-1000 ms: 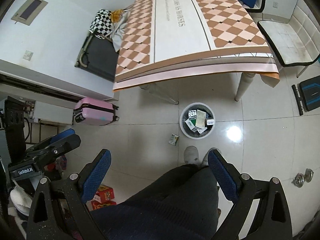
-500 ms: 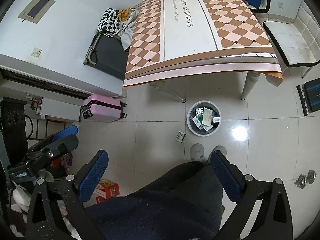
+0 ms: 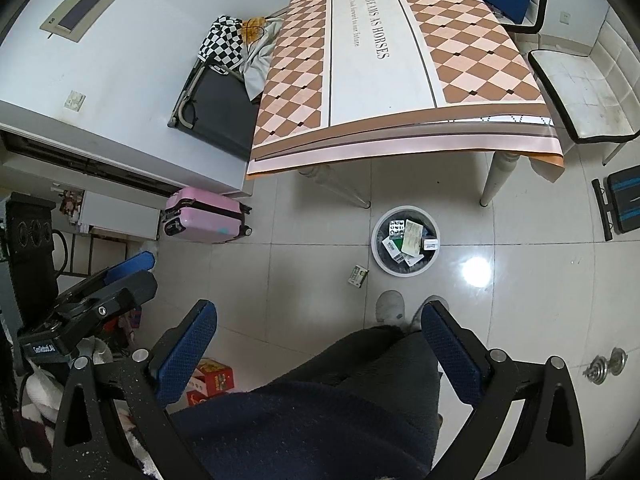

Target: Collect trash

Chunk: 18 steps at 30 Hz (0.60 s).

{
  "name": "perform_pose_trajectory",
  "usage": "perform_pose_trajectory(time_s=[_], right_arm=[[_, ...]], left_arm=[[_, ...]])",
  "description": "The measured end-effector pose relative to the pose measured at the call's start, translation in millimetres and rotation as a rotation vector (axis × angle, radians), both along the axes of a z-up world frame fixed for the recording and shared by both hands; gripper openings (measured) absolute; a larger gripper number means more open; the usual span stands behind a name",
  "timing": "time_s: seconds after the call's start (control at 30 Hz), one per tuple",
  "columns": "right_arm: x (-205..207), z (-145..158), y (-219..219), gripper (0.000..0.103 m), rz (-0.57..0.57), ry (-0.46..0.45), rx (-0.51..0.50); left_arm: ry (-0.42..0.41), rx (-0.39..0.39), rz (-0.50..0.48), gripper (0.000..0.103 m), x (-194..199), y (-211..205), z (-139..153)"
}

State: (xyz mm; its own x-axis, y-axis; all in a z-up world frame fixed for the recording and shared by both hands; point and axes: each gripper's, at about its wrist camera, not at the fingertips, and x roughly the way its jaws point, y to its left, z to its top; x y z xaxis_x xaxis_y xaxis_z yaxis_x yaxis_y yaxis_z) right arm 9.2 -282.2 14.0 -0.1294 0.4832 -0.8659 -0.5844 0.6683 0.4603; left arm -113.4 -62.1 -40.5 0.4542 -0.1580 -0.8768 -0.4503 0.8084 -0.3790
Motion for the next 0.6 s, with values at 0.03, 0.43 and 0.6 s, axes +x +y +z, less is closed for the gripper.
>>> perform_pose_trajectory(time_s=[0.03,0.43,0.6], right_arm=[[1.0,0.1,-0.6,0.103,0.0,0.0,-0.002],[10.6,5.1,-3.4,0.103,-0.004,-0.012,-0.01],[13.4,8.3,-4.1,0.103,-0.005,-0.016,-0.013]], left_arm=[[0.0,0.0,0.001,0.103,-0.3,-0.8,-0.7],[0.003,-0.011,-0.003,0.103,9.1,-7.1,-2.2],[0.001,-0.015,-0.004,0.103,10.9,-7.3,-1.8]])
